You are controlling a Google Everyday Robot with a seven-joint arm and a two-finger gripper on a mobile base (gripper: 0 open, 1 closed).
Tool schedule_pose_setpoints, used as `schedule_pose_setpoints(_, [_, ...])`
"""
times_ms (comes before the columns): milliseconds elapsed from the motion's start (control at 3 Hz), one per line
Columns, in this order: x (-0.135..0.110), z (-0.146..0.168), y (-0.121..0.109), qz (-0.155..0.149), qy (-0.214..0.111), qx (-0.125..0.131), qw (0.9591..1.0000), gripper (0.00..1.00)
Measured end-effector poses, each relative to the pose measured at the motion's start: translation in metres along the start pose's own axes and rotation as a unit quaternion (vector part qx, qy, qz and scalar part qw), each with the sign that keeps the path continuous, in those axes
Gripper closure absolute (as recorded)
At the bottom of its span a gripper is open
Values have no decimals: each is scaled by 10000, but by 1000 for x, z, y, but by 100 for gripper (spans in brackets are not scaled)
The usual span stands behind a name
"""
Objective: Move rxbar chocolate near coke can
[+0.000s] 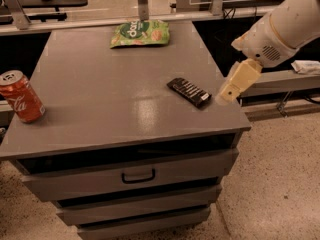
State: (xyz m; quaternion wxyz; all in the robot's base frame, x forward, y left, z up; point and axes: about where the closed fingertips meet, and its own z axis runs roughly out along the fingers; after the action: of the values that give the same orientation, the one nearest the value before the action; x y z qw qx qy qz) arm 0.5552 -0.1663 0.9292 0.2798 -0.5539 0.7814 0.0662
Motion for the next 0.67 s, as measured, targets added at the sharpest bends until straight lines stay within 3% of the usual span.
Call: schedule_pose_setpoints(667, [-18, 86, -31, 653, -620, -271, 9956, 0])
